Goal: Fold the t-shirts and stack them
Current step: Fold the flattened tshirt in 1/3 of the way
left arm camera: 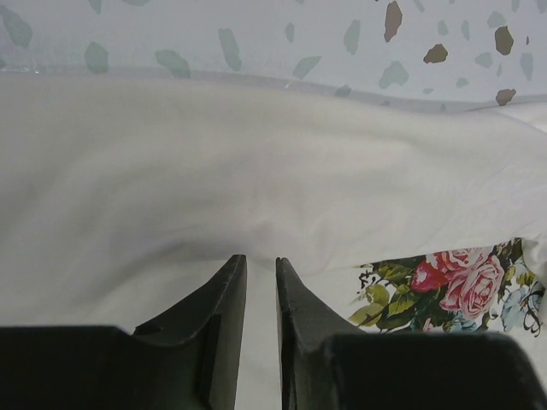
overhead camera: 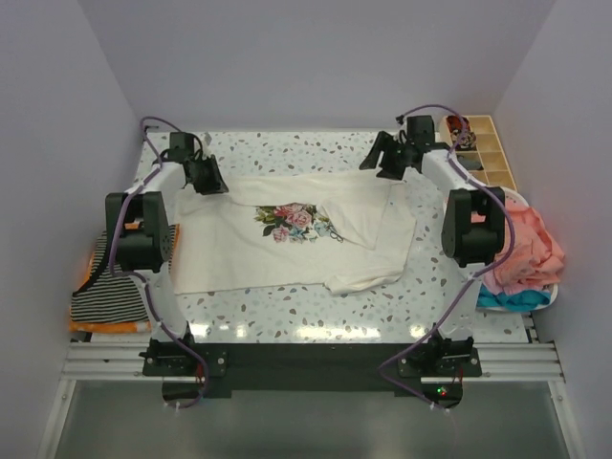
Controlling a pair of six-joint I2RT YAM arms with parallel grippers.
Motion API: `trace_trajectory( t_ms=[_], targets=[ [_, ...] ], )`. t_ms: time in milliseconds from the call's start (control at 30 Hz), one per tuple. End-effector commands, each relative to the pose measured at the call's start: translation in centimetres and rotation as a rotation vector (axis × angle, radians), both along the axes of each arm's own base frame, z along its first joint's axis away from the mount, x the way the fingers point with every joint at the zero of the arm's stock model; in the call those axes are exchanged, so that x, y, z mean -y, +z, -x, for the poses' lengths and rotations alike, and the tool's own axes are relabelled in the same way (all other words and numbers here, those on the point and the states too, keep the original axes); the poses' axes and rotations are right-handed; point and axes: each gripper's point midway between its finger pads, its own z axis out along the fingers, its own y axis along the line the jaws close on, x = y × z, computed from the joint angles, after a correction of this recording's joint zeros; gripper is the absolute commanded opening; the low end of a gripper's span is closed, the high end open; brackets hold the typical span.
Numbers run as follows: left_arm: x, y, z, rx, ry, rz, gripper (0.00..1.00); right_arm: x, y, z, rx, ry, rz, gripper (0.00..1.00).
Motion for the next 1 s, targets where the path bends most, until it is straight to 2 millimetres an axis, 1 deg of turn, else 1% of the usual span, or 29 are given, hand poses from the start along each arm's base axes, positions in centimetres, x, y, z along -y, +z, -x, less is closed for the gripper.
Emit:
trace_trajectory(
  t_ms=[0, 33, 67, 100, 133, 167, 200, 233, 267, 333, 367, 400, 433, 467, 500, 533, 567, 600, 633, 667, 767, 800, 833, 867, 900, 933, 967],
  targets=[
    [0.1, 0.2, -1.2, 0.033, 0.02, 0.019, 0.25, -1.9, -1.4, -1.2, -0.024, 0.054, -0.098, 0.68],
    [0.0, -0.1, -1.3, 0.029, 0.025, 0.015, 0.25, -1.9, -1.8, -1.3, -0.032, 0.051, -0.099, 0.68],
    [-0.1, -1.0, -1.3, 0.01, 0.028, 0.011, 0.25, -1.9, -3.2, -1.4, -0.061, 0.049, -0.099, 0.68],
    [-0.1, -1.2, -1.5, 0.009, 0.029, 0.01, 0.25, -2.0, -3.5, -1.6, -0.068, 0.039, -0.105, 0.68],
    [-0.2, -1.5, -1.6, 0.005, 0.029, 0.011, 0.25, -1.5, -4.4, -1.6, -0.096, 0.015, -0.085, 0.68],
    [-0.3, -2.4, -1.7, -0.012, 0.031, 0.008, 0.25, -1.2, -5.3, -1.8, -0.106, 0.0, -0.065, 0.68],
    [-0.4, -2.4, -2.1, -0.009, 0.032, 0.007, 0.25, -0.9, -5.9, -2.0, -0.113, -0.013, -0.054, 0.68],
    [-0.4, -2.8, -2.3, -0.014, 0.033, 0.009, 0.24, -0.6, -6.5, -1.6, -0.146, -0.026, -0.033, 0.68],
    [-0.4, -3.2, -2.8, -0.015, 0.029, 0.018, 0.24, 0.4, -7.0, -2.2, -0.145, -0.066, 0.021, 0.68],
    [-0.3, -3.6, -3.4, -0.011, 0.034, 0.023, 0.24, 1.5, -7.6, -2.4, -0.16, -0.102, 0.068, 0.68],
    [-0.2, -4.1, -3.8, -0.01, 0.028, 0.034, 0.24, 2.2, -8.0, -3.3, -0.152, -0.13, 0.104, 0.68],
    [0.0, -4.2, -4.2, -0.001, 0.027, 0.042, 0.24, 2.6, -8.2, -3.7, -0.154, -0.138, 0.122, 0.69],
    [0.0, -4.5, -4.6, -0.004, 0.034, 0.049, 0.24, 2.9, -8.8, -3.7, -0.176, -0.141, 0.132, 0.68],
    [0.2, -5.0, -5.1, -0.007, 0.032, 0.061, 0.24, 2.8, -7.7, -5.0, -0.143, -0.138, 0.12, 0.69],
    [0.4, -5.2, -5.5, 0.0, 0.028, 0.073, 0.24, 2.9, -9.2, -5.2, -0.167, -0.133, 0.119, 0.68],
    [0.6, -5.2, -5.8, 0.004, 0.029, 0.087, 0.24, 3.0, -9.2, -5.6, -0.167, -0.136, 0.118, 0.69],
    [0.8, -5.5, -6.2, 0.004, 0.023, 0.103, 0.24, 3.0, -8.2, -6.8, -0.131, -0.139, 0.113, 0.69],
    [1.0, -5.4, -6.5, 0.011, 0.017, 0.113, 0.24, 3.0, -8.9, -7.2, -0.132, -0.128, 0.11, 0.69],
    [1.3, -5.4, -6.7, 0.015, 0.014, 0.124, 0.24, 3.0, -8.8, -7.5, -0.127, -0.129, 0.11, 0.69],
    [1.5, -5.4, -6.8, 0.016, 0.012, 0.134, 0.24, 2.9, -7.9, -8.4, -0.096, -0.127, 0.105, 0.69],
    [2.0, -4.7, -7.1, 0.044, -0.001, 0.158, 0.25, 2.9, -7.0, -9.3, -0.056, -0.115, 0.088, 0.7],
    [2.2, -4.2, -7.4, 0.066, -0.006, 0.168, 0.25, 2.7, -6.6, -9.4, -0.038, -0.102, 0.075, 0.7],
    [2.3, -3.5, -7.5, 0.079, -0.008, 0.179, 0.25, 2.5, -5.4, -9.9, -0.001, -0.089, 0.062, 0.71],
    [2.6, -3.3, -7.2, 0.082, -0.016, 0.189, 0.25, 2.4, -5.0, -9.8, 0.01, -0.08, 0.058, 0.72],
    [2.9, -2.5, -7.4, 0.113, -0.025, 0.191, 0.26, 2.3, -4.1, -9.8, 0.038, -0.064, 0.057, 0.73],
    [3.3, -0.9, -7.4, 0.147, -0.036, 0.19, 0.26, 1.9, -1.5, -10.1, 0.098, -0.047, 0.036, 0.73],
    [3.4, -0.6, -6.9, 0.155, -0.034, 0.187, 0.27, 1.6, -1.0, -9.4, 0.101, -0.037, 0.019, 0.73]
  ],
)
